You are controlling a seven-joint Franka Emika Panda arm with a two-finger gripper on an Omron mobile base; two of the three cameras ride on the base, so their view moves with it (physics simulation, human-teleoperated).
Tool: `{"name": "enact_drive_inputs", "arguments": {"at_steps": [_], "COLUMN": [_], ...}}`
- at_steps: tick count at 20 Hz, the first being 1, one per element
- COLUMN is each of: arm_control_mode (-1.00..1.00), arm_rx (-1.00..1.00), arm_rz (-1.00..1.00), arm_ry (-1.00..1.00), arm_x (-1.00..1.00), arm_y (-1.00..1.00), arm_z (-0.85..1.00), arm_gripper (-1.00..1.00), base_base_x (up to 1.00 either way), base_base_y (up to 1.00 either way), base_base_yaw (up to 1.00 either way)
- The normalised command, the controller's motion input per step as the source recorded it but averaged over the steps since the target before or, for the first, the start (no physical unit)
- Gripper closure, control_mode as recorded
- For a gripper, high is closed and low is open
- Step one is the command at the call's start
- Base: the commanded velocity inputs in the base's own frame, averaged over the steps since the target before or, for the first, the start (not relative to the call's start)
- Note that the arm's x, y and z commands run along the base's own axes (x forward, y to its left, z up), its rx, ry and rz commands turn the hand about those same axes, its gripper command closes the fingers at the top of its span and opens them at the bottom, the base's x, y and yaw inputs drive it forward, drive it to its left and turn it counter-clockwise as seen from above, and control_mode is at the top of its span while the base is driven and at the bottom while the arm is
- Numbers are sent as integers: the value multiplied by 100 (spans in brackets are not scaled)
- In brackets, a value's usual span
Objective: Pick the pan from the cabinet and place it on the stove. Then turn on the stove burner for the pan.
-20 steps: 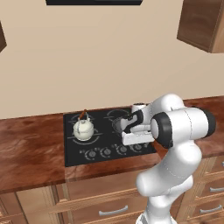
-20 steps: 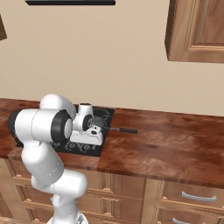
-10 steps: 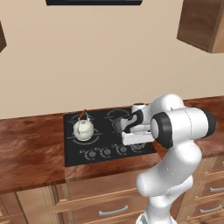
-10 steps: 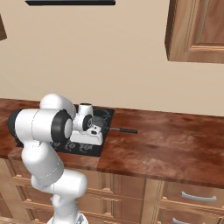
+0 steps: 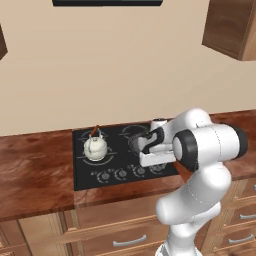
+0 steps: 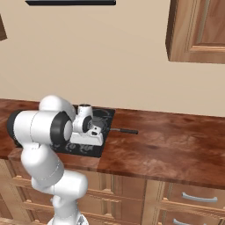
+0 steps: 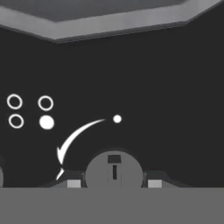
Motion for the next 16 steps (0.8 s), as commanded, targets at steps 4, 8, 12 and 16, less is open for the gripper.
{"name": "enact_drive_inputs", "arguments": {"at_steps": [4, 8, 12, 16], "arm_control_mode": [-100, -100, -100, -100], "arm_rx": [0, 0, 0, 0], "arm_rz": [21, 23, 27, 30], "arm_ry": [-11, -9, -4, -2], "arm_x": [-13, -17, -15, -14], "arm_y": [0, 0, 0, 0], "arm_z": [-12, -11, -15, -20], "arm_gripper": [100, 100, 100, 100], "base_base_x": [0, 0, 0, 0], "base_base_y": [0, 0, 0, 0], "base_base_yaw": [0, 0, 0, 0]}}
